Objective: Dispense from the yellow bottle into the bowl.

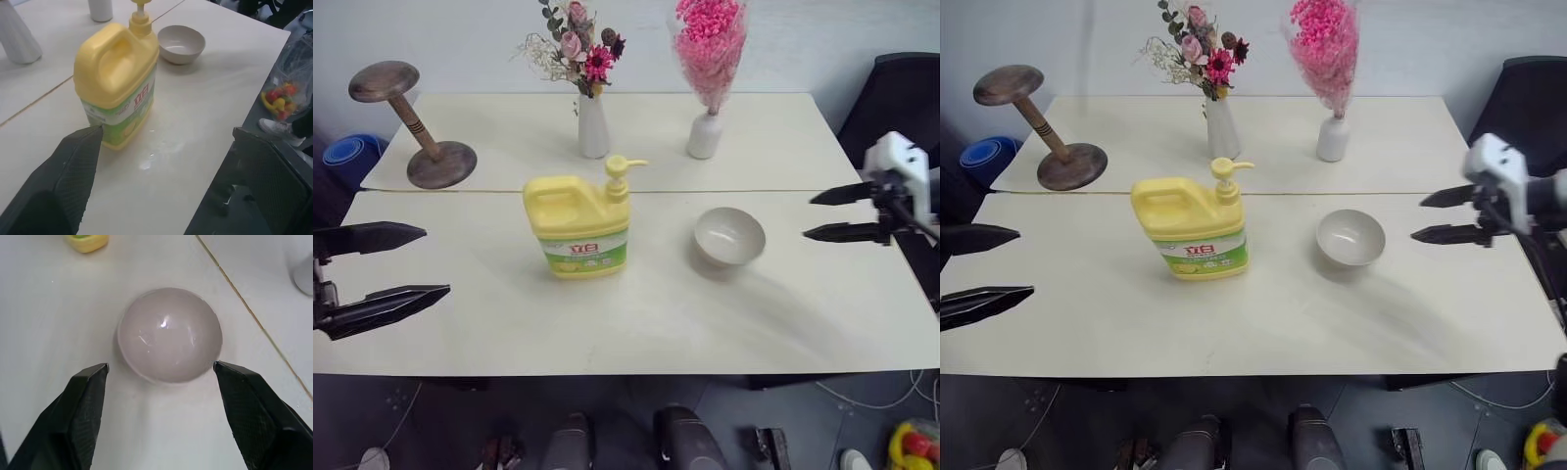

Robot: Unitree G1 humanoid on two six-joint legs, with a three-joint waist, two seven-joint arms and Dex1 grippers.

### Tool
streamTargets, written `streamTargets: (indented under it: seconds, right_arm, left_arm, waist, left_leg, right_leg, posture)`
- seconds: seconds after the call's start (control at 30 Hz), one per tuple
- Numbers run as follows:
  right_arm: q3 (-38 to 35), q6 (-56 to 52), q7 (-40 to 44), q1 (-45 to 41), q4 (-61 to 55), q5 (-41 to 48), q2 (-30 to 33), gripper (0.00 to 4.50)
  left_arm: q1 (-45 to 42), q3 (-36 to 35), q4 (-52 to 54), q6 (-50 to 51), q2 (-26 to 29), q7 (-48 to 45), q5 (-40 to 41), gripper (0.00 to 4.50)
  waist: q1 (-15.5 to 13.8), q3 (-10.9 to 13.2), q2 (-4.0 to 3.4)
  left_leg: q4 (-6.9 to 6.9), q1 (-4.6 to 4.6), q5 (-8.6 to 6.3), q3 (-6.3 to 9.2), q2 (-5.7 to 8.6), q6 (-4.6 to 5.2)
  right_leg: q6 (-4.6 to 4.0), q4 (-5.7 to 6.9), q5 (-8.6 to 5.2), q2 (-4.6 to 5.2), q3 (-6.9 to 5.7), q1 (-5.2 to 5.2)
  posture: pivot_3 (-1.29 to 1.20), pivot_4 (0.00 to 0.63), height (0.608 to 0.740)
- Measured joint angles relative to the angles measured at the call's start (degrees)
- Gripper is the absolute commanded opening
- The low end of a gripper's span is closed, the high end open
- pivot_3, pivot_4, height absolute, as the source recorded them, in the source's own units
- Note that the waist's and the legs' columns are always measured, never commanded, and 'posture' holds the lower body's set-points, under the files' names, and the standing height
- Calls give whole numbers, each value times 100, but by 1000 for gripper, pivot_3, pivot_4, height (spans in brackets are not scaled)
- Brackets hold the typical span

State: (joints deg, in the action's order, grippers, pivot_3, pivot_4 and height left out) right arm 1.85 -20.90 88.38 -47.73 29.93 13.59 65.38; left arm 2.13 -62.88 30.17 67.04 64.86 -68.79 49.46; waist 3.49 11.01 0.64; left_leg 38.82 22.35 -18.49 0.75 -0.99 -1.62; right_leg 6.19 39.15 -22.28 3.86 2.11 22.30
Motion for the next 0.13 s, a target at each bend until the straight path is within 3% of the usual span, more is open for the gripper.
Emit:
streamTargets:
  seconds: [0.13]
  right_arm:
    - [-110, -73, 8, 280, 12, 217, 144, 3562]
  left_arm:
    - [226, -186, -135, -16, 1, -16, 0, 4500]
  waist:
    - [9, 0, -1]
  left_leg:
    - [-8, -7, -1, -14, -1, 3]
  right_leg:
    - [0, 2, 0, -1, 8, 2]
  posture:
    - [0, 150, 740]
